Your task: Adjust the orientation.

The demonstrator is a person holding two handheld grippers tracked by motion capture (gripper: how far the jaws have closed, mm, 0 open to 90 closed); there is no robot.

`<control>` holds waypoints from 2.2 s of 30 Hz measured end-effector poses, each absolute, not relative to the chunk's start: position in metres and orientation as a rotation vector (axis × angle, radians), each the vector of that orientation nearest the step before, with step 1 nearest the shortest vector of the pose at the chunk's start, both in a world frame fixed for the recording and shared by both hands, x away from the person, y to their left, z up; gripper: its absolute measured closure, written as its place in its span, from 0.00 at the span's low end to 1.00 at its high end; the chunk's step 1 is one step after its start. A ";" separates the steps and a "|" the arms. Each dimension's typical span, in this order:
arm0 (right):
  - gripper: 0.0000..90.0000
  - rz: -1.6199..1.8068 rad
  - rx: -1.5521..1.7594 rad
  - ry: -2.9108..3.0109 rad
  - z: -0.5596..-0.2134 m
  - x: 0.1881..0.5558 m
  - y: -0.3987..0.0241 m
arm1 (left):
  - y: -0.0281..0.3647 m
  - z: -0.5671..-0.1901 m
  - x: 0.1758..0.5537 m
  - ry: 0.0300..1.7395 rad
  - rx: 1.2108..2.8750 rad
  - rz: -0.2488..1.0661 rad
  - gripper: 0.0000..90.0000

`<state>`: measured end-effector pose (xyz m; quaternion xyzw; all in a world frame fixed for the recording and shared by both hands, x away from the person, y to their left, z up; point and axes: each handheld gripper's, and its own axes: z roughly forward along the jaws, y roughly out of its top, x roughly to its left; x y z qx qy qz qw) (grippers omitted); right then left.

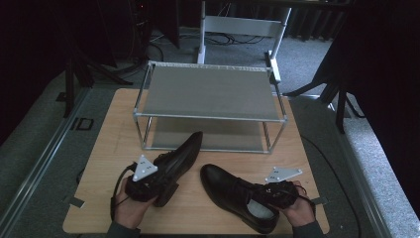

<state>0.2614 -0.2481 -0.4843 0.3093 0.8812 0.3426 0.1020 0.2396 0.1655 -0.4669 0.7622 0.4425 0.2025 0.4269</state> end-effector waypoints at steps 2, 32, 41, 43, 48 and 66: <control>0.92 1.012 0.914 2.606 -0.484 0.263 -0.248 | 0.172 -0.466 0.241 1.131 1.889 0.519 0.71; 0.82 1.073 0.952 2.623 -0.491 0.266 -0.252 | 0.202 -0.494 0.269 1.285 1.862 0.470 0.52; 0.81 1.051 0.949 2.626 -0.492 0.266 -0.249 | 0.201 -0.496 0.269 1.272 1.865 0.364 0.56; 0.81 1.045 0.950 2.628 -0.493 0.266 -0.249 | 0.200 -0.496 0.269 1.270 1.864 0.339 0.56; 0.81 1.033 0.946 2.628 -0.493 0.266 -0.248 | 0.200 -0.497 0.268 1.271 1.858 0.321 0.56; 0.80 1.022 0.947 2.631 -0.495 0.266 -0.247 | 0.172 -0.486 0.258 1.109 1.970 0.254 0.54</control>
